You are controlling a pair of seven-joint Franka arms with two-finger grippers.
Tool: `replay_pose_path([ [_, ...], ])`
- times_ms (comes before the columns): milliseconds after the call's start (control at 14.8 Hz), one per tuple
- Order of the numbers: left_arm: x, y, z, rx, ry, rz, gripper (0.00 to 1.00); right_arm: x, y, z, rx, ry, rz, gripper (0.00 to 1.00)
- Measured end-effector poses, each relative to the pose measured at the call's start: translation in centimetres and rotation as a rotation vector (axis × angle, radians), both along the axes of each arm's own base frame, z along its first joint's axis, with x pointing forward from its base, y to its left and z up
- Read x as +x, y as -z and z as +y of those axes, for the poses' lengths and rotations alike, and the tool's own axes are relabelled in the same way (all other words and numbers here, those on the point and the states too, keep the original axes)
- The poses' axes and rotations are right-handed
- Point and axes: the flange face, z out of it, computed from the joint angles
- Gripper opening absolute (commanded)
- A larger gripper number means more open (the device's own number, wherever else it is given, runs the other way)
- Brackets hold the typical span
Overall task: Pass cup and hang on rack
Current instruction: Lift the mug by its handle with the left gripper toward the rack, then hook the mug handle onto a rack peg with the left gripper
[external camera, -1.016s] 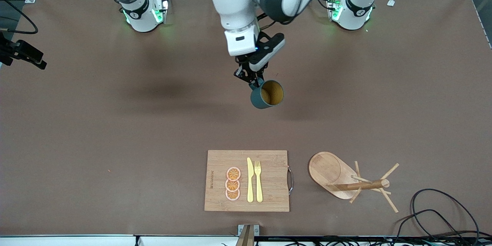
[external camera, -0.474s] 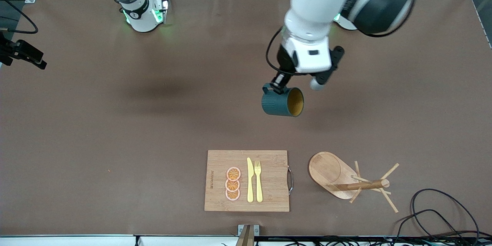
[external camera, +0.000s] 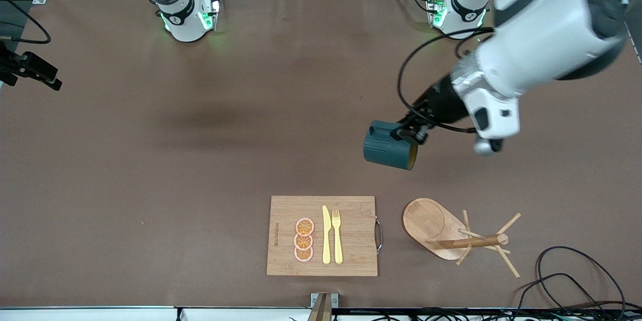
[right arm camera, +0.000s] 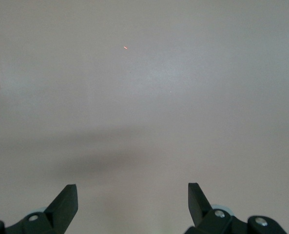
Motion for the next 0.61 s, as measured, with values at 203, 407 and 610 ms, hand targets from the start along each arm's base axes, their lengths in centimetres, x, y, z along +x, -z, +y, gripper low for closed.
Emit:
replay_pose_path([
  [203, 3.0, 0.9, 6.2, -0.149, -0.006, 0.003, 0.0, 0.0, 0.0, 0.0, 0.0, -0.001, 0.0, 1.0],
  [407, 5.8, 4.2, 10.5, -0.264, 0.007, -0.009, 0.0, 0.0, 0.0, 0.0, 0.0, -0.001, 0.0, 1.0],
  [610, 7.9, 8.1, 12.6, -0.367, 0.009, -0.002, 0.0, 0.0, 0.0, 0.0, 0.0, -0.001, -0.001, 1.0],
])
